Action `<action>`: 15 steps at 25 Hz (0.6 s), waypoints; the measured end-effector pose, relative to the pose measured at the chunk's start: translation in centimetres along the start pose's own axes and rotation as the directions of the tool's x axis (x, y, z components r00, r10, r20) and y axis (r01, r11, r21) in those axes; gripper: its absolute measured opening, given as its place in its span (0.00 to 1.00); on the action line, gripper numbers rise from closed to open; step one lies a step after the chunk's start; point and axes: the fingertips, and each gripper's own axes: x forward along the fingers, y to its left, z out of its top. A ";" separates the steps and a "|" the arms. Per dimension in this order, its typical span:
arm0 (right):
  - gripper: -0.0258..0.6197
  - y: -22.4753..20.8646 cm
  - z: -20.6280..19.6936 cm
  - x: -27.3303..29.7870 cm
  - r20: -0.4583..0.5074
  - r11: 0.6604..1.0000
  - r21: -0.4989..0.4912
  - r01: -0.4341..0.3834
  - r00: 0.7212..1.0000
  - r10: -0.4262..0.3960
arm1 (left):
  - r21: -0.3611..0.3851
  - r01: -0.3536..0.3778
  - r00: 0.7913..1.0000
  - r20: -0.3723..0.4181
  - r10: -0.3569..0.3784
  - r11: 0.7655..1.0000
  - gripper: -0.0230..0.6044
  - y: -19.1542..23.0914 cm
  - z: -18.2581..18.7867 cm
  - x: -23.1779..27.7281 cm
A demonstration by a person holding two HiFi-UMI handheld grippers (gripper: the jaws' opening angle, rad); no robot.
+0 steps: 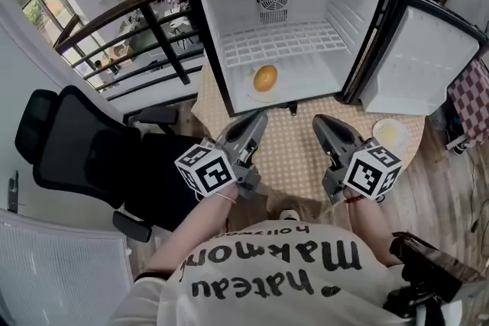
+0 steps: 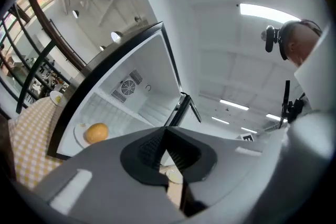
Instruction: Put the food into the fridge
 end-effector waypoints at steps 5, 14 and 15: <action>0.06 4.8 -1.5 -1.9 0.005 0.999 -0.027 0.026 1.000 -0.026 | 0.065 0.075 0.997 -0.040 -0.073 0.995 0.05 -3.5 0.6 -5.0; 0.06 12.5 -3.4 -6.4 0.055 0.991 -0.060 0.122 0.991 -0.119 | 0.110 0.154 0.981 -0.138 -0.139 0.982 0.05 -8.8 -0.5 -14.6; 0.06 13.2 -3.9 -6.9 0.054 0.990 -0.056 0.130 0.990 -0.127 | 0.114 0.154 0.980 -0.145 -0.137 0.981 0.05 -9.2 -0.7 -15.7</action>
